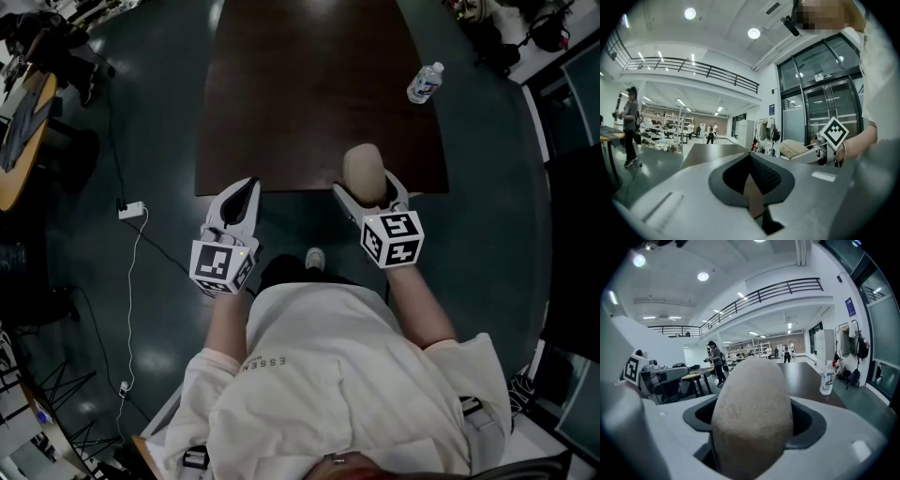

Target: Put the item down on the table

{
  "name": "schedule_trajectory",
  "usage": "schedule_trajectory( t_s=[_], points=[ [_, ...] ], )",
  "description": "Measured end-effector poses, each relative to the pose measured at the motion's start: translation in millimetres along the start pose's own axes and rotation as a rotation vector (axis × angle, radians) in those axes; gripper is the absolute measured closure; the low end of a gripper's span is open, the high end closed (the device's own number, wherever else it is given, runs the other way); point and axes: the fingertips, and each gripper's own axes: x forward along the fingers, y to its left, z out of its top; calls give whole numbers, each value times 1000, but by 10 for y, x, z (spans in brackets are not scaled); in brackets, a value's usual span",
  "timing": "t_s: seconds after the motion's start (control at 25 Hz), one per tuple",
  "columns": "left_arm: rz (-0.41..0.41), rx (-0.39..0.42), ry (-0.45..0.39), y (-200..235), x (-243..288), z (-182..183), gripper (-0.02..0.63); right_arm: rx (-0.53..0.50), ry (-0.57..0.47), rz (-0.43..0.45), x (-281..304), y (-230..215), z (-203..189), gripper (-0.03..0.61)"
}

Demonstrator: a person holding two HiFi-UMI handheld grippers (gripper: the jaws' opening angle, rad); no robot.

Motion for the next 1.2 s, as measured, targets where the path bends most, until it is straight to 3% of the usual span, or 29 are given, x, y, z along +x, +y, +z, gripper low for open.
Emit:
schedule_trajectory(
  t_s=[0.6, 1.04, 1.2],
  points=[
    [-42, -43, 86, 687, 1160, -276, 600, 33, 223, 22, 1346, -421, -149, 184],
    [-82, -91, 148, 1171, 1732, -561, 598, 16, 444, 40, 2265, -485, -785, 184],
    [-53, -113, 197, 1339, 1823, -671, 598, 3, 490, 52, 2488, -498, -910, 184]
  ],
)
